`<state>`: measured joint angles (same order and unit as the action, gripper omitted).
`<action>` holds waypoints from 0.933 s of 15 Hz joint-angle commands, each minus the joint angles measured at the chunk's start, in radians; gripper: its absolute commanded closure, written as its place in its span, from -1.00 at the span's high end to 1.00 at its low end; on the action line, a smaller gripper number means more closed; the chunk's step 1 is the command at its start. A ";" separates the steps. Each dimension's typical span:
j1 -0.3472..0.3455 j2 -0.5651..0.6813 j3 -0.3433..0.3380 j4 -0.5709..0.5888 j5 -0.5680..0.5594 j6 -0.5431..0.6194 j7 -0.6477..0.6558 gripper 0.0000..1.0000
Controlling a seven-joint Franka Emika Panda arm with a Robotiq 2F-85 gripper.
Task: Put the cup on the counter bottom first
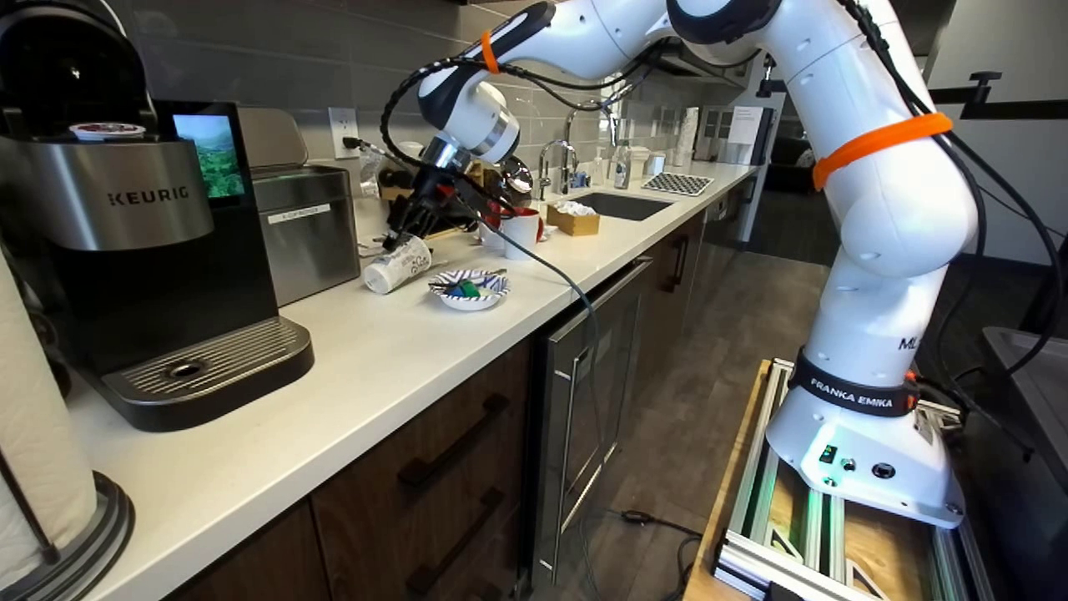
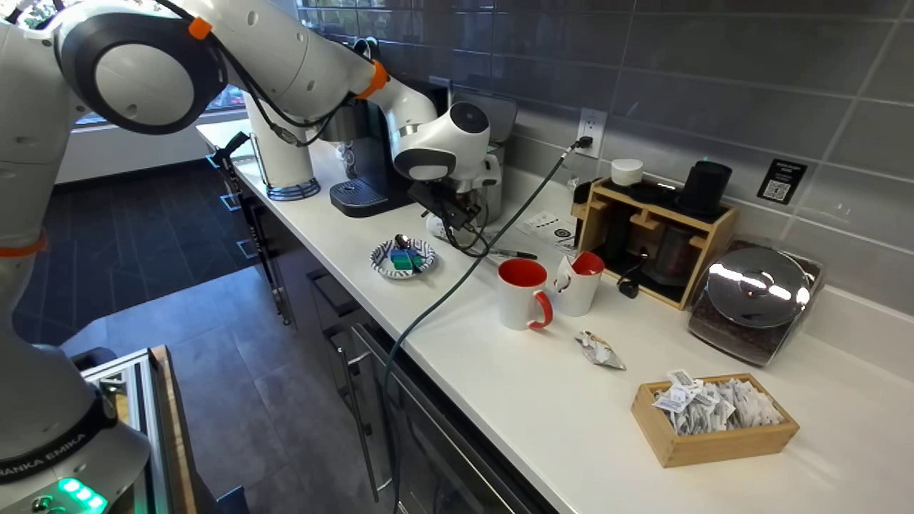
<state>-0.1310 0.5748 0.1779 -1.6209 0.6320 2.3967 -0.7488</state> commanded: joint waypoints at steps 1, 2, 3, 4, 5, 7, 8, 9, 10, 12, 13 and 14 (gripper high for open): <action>-0.033 -0.048 0.011 -0.012 -0.007 -0.043 -0.003 -0.54; -0.045 -0.077 0.014 -0.023 -0.003 -0.063 -0.019 -0.68; -0.055 -0.108 0.017 -0.033 -0.001 -0.086 -0.038 -0.81; -0.061 -0.147 0.020 -0.050 0.001 -0.111 -0.070 -0.97; -0.065 -0.182 0.025 -0.062 0.008 -0.142 -0.110 -1.00; -0.059 -0.248 0.026 -0.079 0.015 -0.217 -0.182 -1.00; -0.050 -0.279 0.024 -0.088 0.019 -0.263 -0.212 -1.00; -0.040 -0.300 0.020 -0.090 0.026 -0.304 -0.234 -1.00; -0.027 -0.327 0.013 -0.100 0.030 -0.337 -0.238 -1.00; 0.011 -0.341 -0.014 -0.105 0.003 -0.350 -0.179 -1.00; 0.032 -0.341 -0.026 -0.115 -0.021 -0.311 -0.152 -1.00; 0.057 -0.336 -0.038 -0.126 -0.060 -0.258 -0.115 -1.00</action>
<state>-0.1363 0.2543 0.1842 -1.6890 0.6340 2.0543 -0.9272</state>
